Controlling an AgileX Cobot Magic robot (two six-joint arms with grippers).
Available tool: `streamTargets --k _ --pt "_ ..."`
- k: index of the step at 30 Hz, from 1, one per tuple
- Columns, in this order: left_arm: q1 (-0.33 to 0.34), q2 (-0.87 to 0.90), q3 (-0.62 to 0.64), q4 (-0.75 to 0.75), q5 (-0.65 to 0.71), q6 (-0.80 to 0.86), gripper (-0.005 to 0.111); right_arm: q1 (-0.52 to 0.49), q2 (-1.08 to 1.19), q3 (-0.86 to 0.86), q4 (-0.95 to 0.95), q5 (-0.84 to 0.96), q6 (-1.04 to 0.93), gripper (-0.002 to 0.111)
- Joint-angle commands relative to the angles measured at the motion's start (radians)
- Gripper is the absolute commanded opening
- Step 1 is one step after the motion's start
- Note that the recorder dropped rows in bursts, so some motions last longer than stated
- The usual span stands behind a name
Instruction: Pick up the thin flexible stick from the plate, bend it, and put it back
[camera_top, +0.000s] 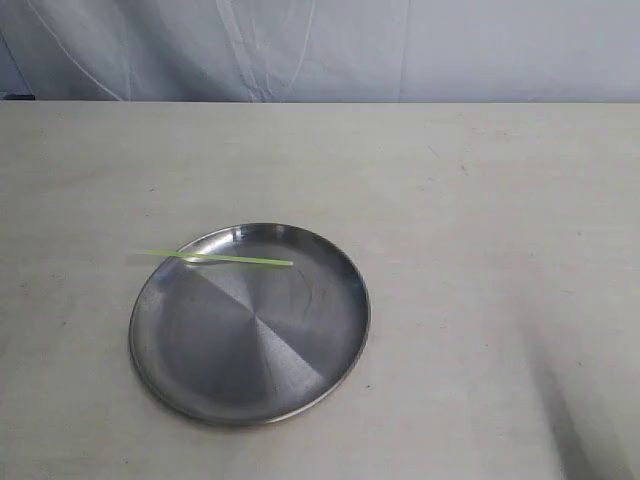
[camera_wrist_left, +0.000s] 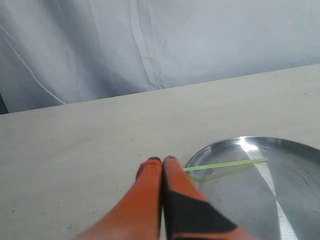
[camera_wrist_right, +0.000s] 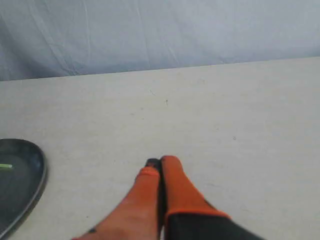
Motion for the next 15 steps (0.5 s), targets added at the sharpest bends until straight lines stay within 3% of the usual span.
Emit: streamTargets --k 1,6,9,15 --pt "-0.008 -0.004 0.003 0.000 -0.009 -0.002 0.000 -0.005 -0.008 0.004 0.000 -0.134 -0.001 -0.001" --pt "-0.008 -0.004 0.003 0.000 -0.009 -0.002 0.000 -0.005 -0.008 0.004 0.357 -0.434 0.184 -0.001" --pt "-0.008 -0.004 0.003 0.000 -0.009 -0.002 0.000 -0.005 -0.008 0.004 0.593 -0.498 0.296 -0.001" --pt "-0.008 -0.004 0.003 0.000 -0.009 -0.002 0.000 -0.005 -0.008 0.004 0.617 -0.512 0.325 -0.001"
